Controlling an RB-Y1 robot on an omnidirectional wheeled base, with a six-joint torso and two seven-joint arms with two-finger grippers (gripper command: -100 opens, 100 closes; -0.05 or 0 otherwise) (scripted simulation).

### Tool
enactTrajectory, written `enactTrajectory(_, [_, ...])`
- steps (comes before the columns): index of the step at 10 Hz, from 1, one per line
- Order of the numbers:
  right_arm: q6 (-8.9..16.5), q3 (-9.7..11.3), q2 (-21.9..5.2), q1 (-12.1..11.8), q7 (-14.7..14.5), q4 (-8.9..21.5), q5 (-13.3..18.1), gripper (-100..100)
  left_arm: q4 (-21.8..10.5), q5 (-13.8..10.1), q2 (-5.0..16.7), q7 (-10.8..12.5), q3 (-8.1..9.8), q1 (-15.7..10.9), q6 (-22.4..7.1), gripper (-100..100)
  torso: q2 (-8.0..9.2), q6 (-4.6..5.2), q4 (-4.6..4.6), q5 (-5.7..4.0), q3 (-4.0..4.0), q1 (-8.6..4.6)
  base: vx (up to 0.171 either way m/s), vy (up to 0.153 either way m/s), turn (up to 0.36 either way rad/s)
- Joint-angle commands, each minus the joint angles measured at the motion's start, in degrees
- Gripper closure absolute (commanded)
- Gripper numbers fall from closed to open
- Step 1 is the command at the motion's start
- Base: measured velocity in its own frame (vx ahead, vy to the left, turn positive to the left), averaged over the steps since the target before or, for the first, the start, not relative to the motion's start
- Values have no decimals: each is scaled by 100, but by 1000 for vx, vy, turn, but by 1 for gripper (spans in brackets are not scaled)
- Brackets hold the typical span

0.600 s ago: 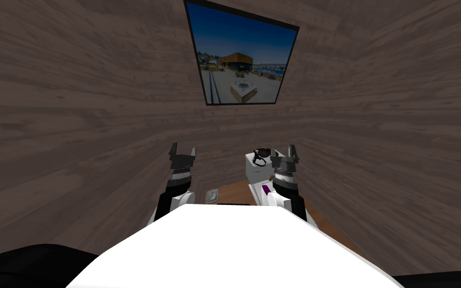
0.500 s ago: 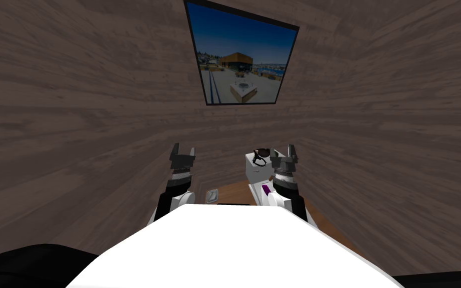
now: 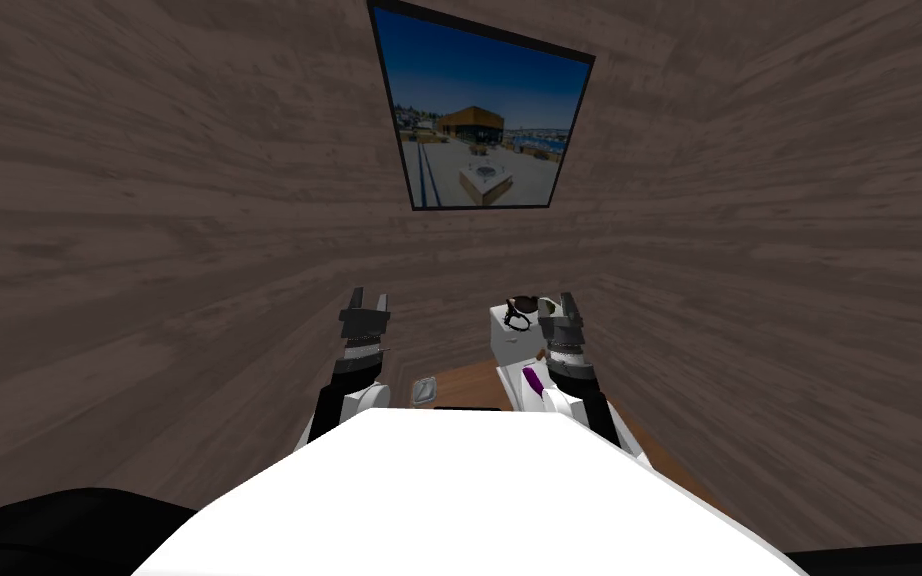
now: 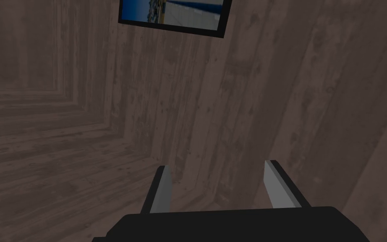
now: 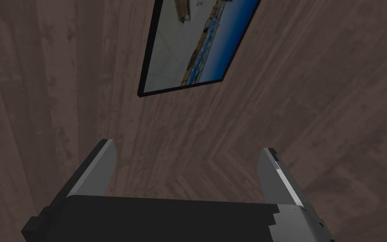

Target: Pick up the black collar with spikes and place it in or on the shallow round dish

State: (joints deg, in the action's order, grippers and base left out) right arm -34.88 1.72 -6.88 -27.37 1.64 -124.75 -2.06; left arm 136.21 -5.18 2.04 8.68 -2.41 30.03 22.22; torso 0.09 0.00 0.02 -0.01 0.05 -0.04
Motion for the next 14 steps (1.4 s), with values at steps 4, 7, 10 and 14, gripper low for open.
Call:
enactTrajectory(4, [-192,-116,-307,100,-756,412,540,-100,0,0,0,0,0,0,0,0,-1,0,0,0,-1,-2,-22,-10,-5])
enactTrajectory(7, [-253,-165,-381,140,-1179,561,743,-100,0,0,0,0,0,0,0,0,-1,0,0,0,-1,0,-20,-7,-3])
enactTrajectory(10, [-375,-276,-500,235,-1681,884,1193,-100,0,0,0,0,0,0,0,0,-2,0,0,0,-1,1,-21,-8,-3])
enactTrajectory(14, [-490,-403,-587,347,-2351,1232,1691,-100,0,0,0,0,0,0,0,0,-1,0,0,0,-1,-1,-22,-11,-2])
